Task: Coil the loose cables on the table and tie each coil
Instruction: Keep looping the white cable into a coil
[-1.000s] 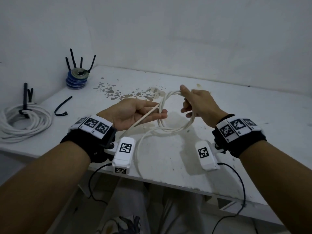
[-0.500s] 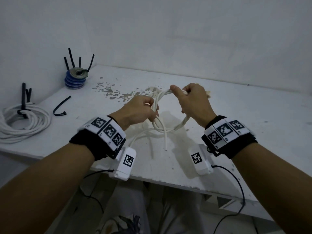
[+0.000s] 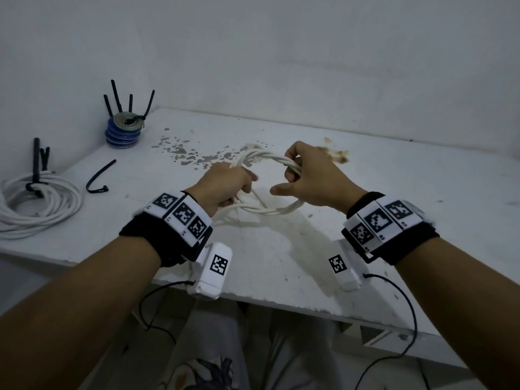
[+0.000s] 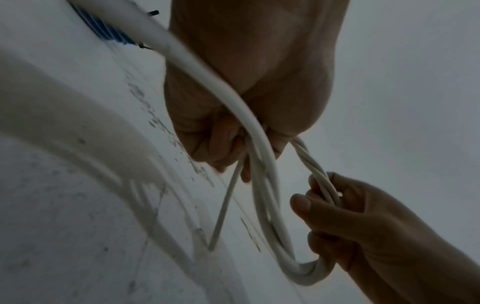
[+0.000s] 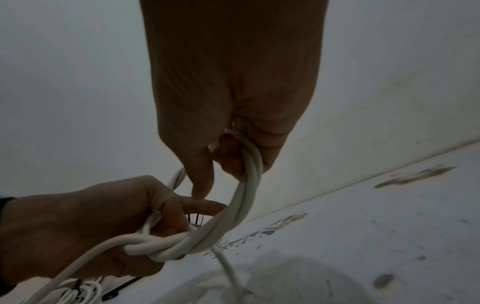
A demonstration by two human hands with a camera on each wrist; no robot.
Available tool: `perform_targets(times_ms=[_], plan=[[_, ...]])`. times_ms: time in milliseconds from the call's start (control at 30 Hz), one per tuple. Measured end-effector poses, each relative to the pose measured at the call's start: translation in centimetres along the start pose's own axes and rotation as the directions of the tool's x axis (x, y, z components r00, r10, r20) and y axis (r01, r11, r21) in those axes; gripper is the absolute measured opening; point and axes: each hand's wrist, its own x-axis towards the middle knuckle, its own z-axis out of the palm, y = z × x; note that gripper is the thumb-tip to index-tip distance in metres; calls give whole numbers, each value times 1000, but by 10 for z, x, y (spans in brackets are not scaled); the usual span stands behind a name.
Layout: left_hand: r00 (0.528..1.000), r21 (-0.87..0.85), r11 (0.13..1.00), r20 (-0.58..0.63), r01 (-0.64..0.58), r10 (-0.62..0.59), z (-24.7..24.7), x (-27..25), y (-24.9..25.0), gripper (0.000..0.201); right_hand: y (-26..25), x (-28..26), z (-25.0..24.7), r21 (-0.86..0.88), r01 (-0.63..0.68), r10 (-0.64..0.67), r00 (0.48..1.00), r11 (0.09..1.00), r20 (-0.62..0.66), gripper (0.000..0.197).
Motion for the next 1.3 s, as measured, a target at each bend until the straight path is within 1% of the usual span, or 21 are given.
perform_targets(times_ms=[67, 167, 267, 300, 367, 400, 467, 533, 633, 733, 833, 900, 933, 967, 1033, 1067, 1100, 1133, 1200, 1233, 1300], plan=[[996, -13, 1000, 89, 17, -16, -2, 1, -2, 36, 2, 2, 2, 1, 0, 0, 999, 1000, -44, 39], [985, -9, 1000, 173, -13, 15, -7, -1, -1, 31, 1, 6, -1, 41, 22, -15, 987, 999, -159, 26], [979, 122, 983, 168, -139, 118, -12, 1, -5, 14, 2, 11, -8, 69, 15, 5, 959, 998, -285, 17], [976, 156, 971, 155, -180, 156, -14, 1, -7, 13, 3, 13, -10, 95, 4, 27, 948, 996, -318, 16], [965, 199, 948, 134, -250, 226, -17, 3, -10, 29, 6, 14, -13, 164, -8, 67, 932, 986, -356, 14], [957, 223, 934, 141, -279, 253, -18, 2, -11, 33, 7, 14, -14, 170, -11, 73, 928, 985, -365, 14], [946, 256, 918, 194, -304, 259, -19, 0, -10, 29, 9, 12, -13, 120, -17, 63, 920, 993, -386, 13], [941, 203, 935, 234, -292, 244, -18, -1, -8, 23, 10, 11, -11, 91, -22, 57, 913, 996, -404, 13], [949, 100, 966, 237, -237, 208, -17, -3, -6, 20, 11, 10, -6, 117, -18, 64, 912, 993, -405, 18], [956, -98, 987, 253, -129, 150, -12, -6, -3, 21, 10, 7, -4, 140, -9, 60, 928, 990, -367, 28], [965, -310, 948, 218, -73, 145, -7, -4, -2, 29, 7, 4, -3, 83, -35, 67, 899, 996, -432, 58], [973, -439, 897, 175, -60, 151, -4, -3, -1, 30, 1, 1, -2, 92, -101, 133, 876, 991, -463, 69], [976, -501, 864, 155, -55, 152, -2, -1, 0, 29, -3, 0, -2, 93, -154, 179, 885, 984, -430, 68], [978, -558, 829, 141, -47, 151, -1, -1, 1, 28, -7, -2, -1, 67, -210, 220, 912, 975, -347, 68], [979, -653, 756, 129, -34, 155, 3, 0, 5, 23, -15, -4, 3, -5, -268, 268, 963, 963, -42, 75], [979, -685, 728, 125, -32, 161, 5, 0, 7, 21, -19, -6, 6, -15, -273, 273, 956, 962, 111, 73], [978, -708, 705, 121, -35, 170, 7, -1, 10, 22, -22, -8, 12, -3, -266, 260, 941, 964, 215, 66], [977, -724, 689, 114, -42, 179, 8, -1, 11, 24, -24, -10, 18, 29, -254, 237, 932, 967, 273, 57], [976, -740, 670, 98, -58, 192, 10, -1, 12, 28, -25, -10, 30, 131, -247, 199, 933, 960, 299, 45], [977, -737, 673, 87, -68, 194, 10, -2, 12, 29, -25, -10, 35, 195, -265, 200, 933, 944, 299, 45], [979, -721, 686, 56, -95, 194, 8, 0, 11, 28, -27, -12, 40, 322, -319, 208, 920, 892, 333, 55]])
